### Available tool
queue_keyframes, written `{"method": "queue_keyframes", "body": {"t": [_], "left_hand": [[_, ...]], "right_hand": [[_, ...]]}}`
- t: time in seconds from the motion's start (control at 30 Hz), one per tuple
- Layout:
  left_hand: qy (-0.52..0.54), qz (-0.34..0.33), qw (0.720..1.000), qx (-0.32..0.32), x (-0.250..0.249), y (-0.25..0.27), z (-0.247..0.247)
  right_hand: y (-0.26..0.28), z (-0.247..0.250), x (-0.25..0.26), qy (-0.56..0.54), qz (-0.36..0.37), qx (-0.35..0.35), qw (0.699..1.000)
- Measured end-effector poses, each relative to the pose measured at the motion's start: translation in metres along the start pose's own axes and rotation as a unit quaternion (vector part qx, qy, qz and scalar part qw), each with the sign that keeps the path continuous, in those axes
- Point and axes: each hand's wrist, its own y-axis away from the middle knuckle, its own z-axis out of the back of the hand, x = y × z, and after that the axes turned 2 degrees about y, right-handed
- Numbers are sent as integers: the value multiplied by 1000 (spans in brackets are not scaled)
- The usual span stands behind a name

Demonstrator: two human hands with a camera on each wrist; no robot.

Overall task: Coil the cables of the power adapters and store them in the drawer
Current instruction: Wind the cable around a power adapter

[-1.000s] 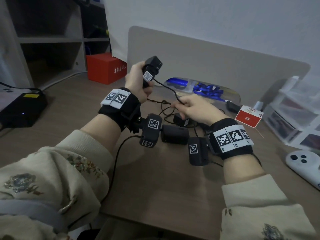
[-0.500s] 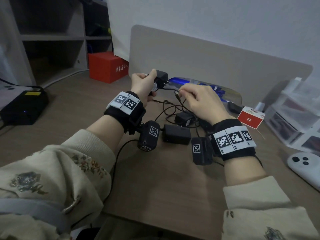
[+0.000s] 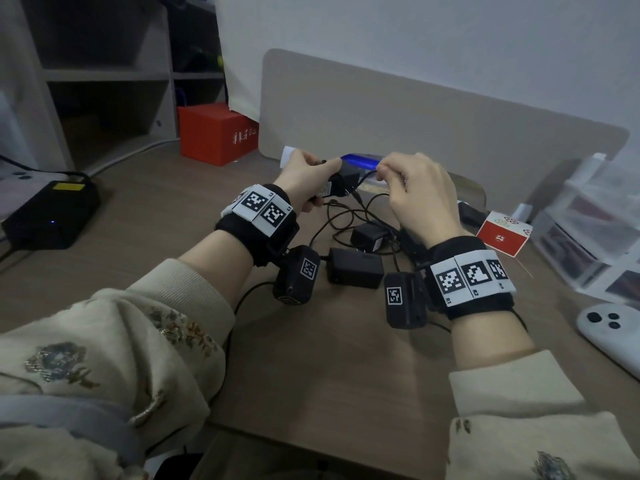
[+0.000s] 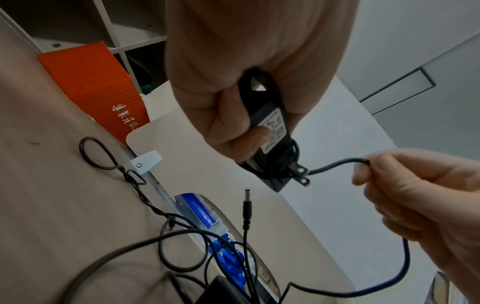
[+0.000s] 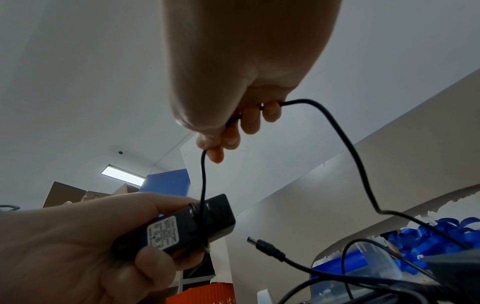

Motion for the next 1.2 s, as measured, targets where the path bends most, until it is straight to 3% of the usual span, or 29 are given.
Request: {"method": "queue_keyframes", "body": {"t": [0.27,0.37,0.53,0.8,1.0,1.13,1.2], "left_hand": [[-170,-1,966,193,-11,19,-1],[-139,-8,958,251,-10,23,-1],[-68,-34,958,278,-12,29,0],[45,-95,936,335,-12,30,-2],[116,-92,944,293,-21,31,-3],[142,-119,957,221,-23,28,-5],[124,-125,973,150,-24,28,-6]], "right_hand": [[0,-1,1,-30,26,-1,999],[1,-1,1,-86,-8,-5,996],[2,-4,0,-171,-66,-1,983],[5,-6,-5,-284,-63,21,957],[4,-4,-1,-278,-93,39,955],[3,-3,6,-225,-123,100,961],[0,-4,8,-183,-123,128,967]]}}
